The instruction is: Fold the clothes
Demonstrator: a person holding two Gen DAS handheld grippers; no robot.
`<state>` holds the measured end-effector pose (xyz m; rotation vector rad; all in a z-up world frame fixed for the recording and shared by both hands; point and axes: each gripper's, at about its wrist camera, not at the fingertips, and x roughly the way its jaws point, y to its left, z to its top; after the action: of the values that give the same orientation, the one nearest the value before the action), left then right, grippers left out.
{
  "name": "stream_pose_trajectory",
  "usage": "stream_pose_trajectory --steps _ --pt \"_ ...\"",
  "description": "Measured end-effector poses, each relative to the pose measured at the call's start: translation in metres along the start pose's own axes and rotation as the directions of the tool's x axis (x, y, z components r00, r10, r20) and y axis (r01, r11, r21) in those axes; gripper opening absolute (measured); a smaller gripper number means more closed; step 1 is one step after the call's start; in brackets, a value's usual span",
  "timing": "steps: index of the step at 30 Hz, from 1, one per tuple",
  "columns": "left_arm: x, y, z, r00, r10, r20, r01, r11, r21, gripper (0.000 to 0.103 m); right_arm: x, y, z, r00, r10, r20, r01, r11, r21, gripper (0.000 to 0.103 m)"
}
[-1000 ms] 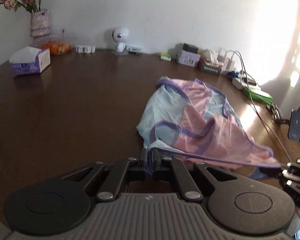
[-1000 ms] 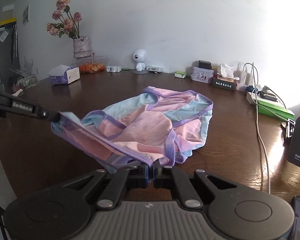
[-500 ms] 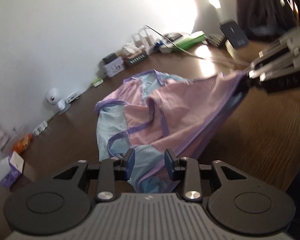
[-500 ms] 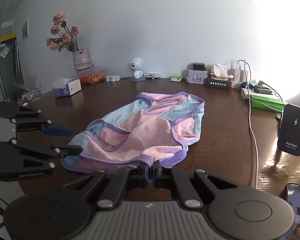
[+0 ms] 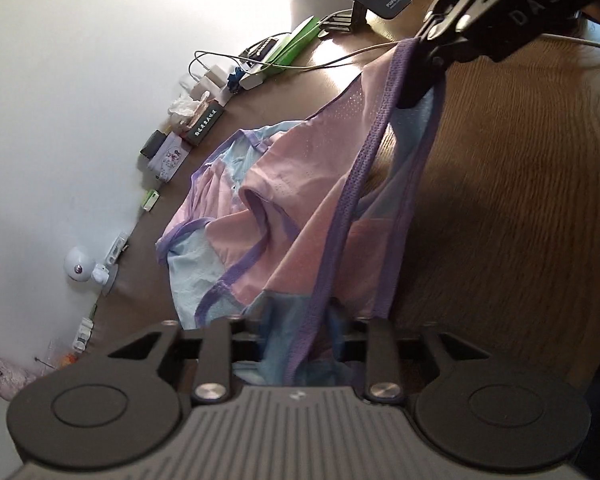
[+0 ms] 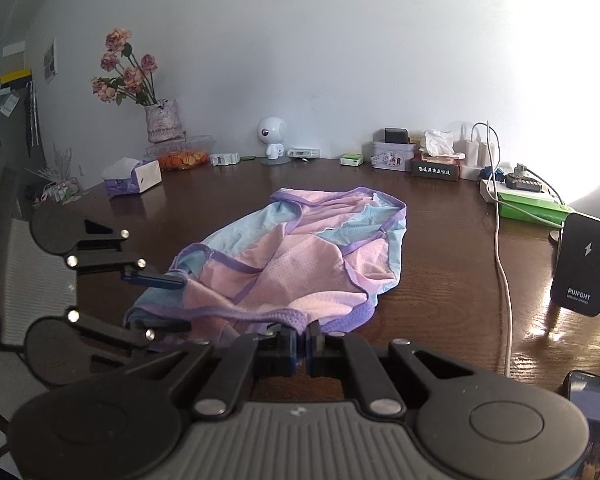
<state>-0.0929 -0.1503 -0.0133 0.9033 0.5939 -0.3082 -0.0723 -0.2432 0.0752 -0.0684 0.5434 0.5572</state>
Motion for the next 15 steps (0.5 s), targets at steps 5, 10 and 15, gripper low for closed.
stream_pose_trajectory --steps 5,10,15 --pt "-0.02 0.035 0.003 0.991 0.109 0.084 -0.084 0.963 -0.257 0.002 0.013 0.006 -0.005 0.998 -0.031 -0.052 0.03 0.999 -0.024 0.007" --pt "-0.046 0.081 -0.007 0.958 0.269 0.099 -0.161 0.791 -0.59 0.002 0.04 0.019 -0.01 0.988 -0.097 -0.119 0.094 0.995 -0.031 0.028" --pt "-0.05 0.095 -0.023 0.946 0.322 0.041 -0.214 0.714 -0.667 0.002 0.044 0.046 -0.014 0.987 -0.146 -0.068 0.14 0.986 -0.087 0.046"
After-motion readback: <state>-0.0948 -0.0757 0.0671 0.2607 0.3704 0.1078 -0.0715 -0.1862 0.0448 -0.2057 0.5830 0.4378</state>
